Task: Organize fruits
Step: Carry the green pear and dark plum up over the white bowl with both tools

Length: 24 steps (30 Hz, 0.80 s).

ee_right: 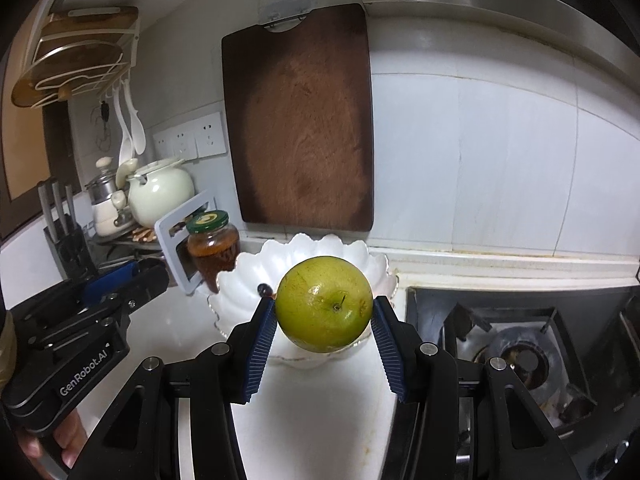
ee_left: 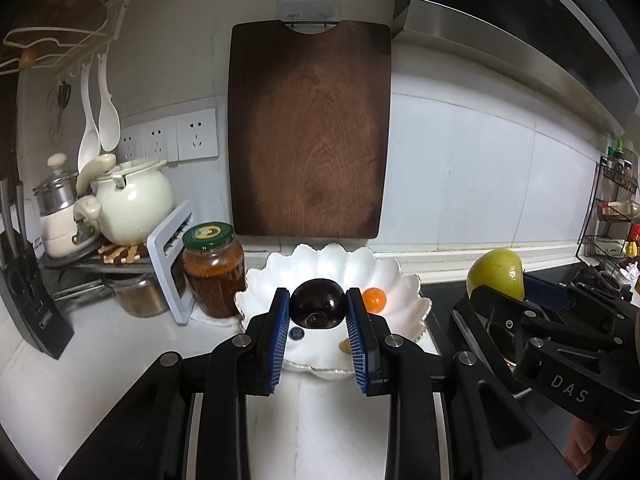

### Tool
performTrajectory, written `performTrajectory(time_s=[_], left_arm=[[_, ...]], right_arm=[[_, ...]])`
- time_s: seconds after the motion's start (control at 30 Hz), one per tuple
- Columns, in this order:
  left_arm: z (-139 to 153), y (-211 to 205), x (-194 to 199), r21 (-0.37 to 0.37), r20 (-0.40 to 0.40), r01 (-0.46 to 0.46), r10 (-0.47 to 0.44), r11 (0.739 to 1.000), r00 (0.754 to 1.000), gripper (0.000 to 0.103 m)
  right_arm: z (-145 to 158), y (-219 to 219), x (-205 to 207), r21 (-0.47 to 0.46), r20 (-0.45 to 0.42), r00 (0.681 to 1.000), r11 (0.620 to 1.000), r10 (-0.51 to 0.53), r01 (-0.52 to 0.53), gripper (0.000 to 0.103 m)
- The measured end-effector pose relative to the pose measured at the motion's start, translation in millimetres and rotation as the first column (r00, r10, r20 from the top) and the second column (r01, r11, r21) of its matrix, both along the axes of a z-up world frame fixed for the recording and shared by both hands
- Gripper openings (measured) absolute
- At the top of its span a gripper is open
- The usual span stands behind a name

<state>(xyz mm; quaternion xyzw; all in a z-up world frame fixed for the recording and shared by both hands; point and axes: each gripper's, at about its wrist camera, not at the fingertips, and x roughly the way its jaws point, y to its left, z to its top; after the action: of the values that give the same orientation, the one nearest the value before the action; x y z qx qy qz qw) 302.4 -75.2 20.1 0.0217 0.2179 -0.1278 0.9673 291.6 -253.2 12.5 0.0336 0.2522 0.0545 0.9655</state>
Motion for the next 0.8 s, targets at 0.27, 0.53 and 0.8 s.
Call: performTrajectory(time_s=[0.27,0.53,0.8], left_arm=[[4,-1,31,0.004,-0.02,0.006,-0.006,1.0,1.0,0.029],[-1,-7,62,0.022,-0.058,0.025,-0.024,0.999,0.998,0.029],[-12,-17,96,0.037,-0.111,0.049,-0.044,0.998,0.993,0.029]], right_arm=[[4,5,26,-0.005,-0.002,1.0,1.0,-0.006,0.006,0.05],[2,4,56,-0.013,-0.03,0.999,1.0,-0.026,0.026,0.05],[-8,-1,87,-0.037,-0.079,0.996,0.998,-0.045,0.042,0.05]])
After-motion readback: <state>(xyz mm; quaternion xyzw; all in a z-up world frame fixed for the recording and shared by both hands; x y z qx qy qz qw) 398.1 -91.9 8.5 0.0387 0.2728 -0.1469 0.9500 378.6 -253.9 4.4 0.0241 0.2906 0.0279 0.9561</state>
